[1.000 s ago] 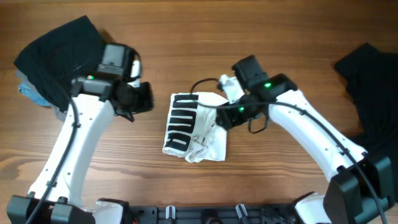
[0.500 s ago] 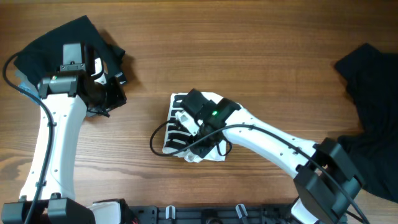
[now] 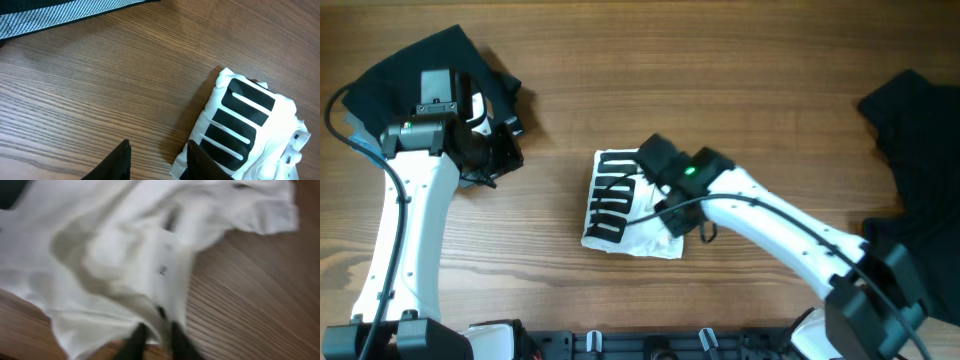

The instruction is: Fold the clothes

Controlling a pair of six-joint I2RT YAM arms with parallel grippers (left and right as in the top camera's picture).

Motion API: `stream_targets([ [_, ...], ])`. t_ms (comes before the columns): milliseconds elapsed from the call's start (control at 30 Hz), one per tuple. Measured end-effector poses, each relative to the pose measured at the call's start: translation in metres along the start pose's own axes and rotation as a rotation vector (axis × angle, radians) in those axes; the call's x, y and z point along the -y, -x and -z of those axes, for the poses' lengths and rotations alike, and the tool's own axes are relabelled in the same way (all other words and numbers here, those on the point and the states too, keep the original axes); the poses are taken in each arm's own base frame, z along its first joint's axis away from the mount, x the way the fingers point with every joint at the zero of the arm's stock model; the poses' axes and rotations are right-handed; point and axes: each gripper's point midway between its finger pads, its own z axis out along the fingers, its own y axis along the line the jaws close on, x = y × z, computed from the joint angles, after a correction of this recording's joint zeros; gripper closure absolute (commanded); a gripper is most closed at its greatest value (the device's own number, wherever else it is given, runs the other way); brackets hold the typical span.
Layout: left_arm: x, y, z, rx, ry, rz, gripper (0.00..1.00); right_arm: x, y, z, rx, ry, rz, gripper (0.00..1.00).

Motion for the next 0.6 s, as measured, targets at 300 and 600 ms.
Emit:
stream_targets([
  [300, 0.0, -0.001, 0.0, -0.003, 0.001, -0.001, 0.66, 0.032, 0.022, 0.0, 0.077, 0.027, -0.2, 0.37],
  [600, 0.029, -0.023, -0.002, -0.073, -0.074, -0.112, 0.81, -0.017, 0.077, 0.014, 0.297, 0.329, 0.001, 0.94],
])
